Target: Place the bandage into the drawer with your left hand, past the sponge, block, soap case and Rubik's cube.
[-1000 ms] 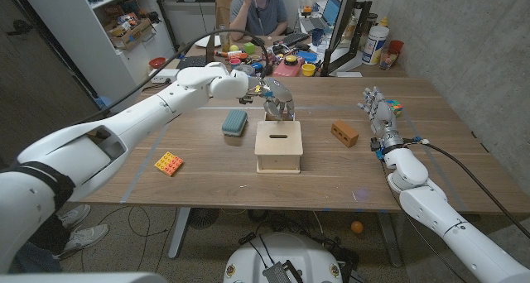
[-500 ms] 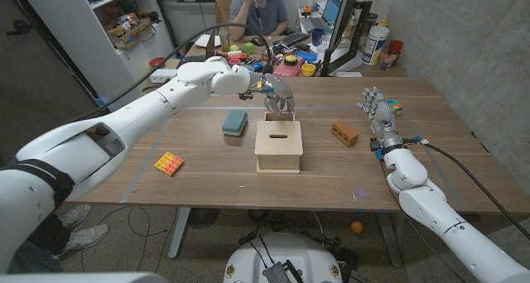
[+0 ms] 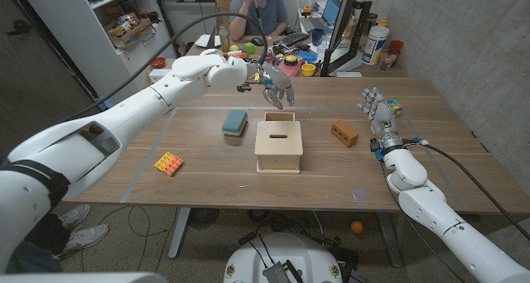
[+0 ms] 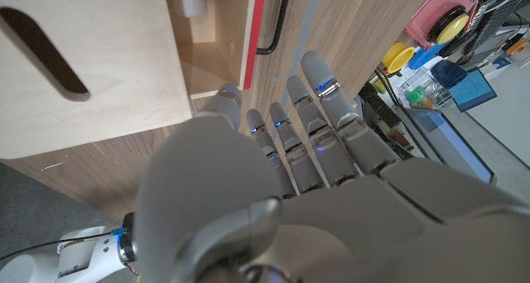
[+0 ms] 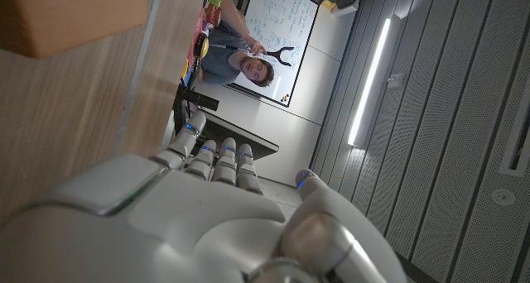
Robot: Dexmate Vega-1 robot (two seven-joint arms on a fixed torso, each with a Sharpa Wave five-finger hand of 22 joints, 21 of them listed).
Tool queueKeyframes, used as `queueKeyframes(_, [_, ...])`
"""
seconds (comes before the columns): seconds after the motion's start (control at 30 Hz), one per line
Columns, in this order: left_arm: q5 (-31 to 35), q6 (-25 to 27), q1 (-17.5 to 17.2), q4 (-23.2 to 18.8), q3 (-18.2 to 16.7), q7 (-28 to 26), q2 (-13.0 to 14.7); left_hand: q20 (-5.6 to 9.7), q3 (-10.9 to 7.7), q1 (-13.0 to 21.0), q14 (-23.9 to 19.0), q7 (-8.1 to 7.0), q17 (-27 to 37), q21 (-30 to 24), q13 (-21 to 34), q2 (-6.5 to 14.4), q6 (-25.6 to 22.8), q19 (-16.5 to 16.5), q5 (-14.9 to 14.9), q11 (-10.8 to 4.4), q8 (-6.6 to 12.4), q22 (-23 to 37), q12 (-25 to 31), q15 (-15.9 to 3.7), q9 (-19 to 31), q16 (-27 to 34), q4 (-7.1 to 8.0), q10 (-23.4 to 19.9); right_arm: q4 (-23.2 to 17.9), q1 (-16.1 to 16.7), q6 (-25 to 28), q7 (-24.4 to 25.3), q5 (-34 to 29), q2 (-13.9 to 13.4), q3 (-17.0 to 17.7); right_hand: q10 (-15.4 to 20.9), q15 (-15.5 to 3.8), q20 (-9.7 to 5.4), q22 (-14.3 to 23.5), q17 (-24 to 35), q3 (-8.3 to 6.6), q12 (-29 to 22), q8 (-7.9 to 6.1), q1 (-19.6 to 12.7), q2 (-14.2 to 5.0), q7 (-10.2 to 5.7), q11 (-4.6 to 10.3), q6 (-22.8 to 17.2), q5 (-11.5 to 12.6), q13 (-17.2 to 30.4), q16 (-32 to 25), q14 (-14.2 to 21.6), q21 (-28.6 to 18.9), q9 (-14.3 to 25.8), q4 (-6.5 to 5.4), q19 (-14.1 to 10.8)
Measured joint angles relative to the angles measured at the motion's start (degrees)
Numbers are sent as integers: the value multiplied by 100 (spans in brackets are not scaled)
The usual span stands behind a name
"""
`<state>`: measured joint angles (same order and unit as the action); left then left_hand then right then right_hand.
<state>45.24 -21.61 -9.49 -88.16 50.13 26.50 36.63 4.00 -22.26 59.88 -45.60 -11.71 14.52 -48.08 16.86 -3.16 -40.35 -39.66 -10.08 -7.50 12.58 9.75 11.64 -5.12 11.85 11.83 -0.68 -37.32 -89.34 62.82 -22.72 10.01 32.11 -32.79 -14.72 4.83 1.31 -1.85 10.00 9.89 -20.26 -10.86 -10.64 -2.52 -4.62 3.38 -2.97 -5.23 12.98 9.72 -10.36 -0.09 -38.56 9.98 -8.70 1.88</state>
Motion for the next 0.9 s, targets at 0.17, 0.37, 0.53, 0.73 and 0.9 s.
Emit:
queueKeyframes(0.17, [0,79,0,0,0,-92,0,-24,29,-84,10,-83,-16,43,-12,-84,-83,23,0,-85,44,0,0,-10,0,6,29,-37,0,1,0,0,0,-1,-2,0,0,0,0,0,0,0,0,0,0,-2,0,2,0,0,0,0,13,0,0,0])
queueKeyframes(0.37, [-8,172,-194,-348,-291,-247,165,-84,110,-205,256,-89,-43,129,-40,-157,-113,84,-39,-101,44,-1,-45,51,0,6,76,125,-21,19,0,-4,0,-7,-2,0,0,0,0,0,0,0,0,0,0,-21,0,22,0,0,0,0,22,0,0,0])
queueKeyframes(0.53, [-15,255,-288,-482,-411,-394,233,-176,158,-294,456,-88,-69,258,-85,-203,81,175,-39,-108,-27,-1,-66,100,0,0,125,282,-46,32,0,-2,-1,-15,-1,-12,0,0,0,0,0,0,0,0,0,-21,12,22,0,0,0,0,33,0,0,0])
queueKeyframes(0.73, [-35,318,-417,-640,-565,-567,319,-431,239,-480,858,-97,-95,486,-131,-201,401,430,-97,-89,-105,-1,-90,152,0,-35,205,550,-81,50,0,8,-13,-25,-1,-12,0,0,-1,0,0,0,0,0,0,-21,12,22,0,0,0,0,42,0,0,0])
queueKeyframes(0.9, [-61,371,-528,-753,-686,-746,389,-650,357,-608,1339,-96,-136,756,-171,-260,686,731,-139,-57,-117,0,-106,199,0,-65,239,910,-106,62,7,16,-24,-29,-1,-12,0,0,0,0,0,0,0,0,0,-21,11,22,0,0,0,0,42,0,0,0])
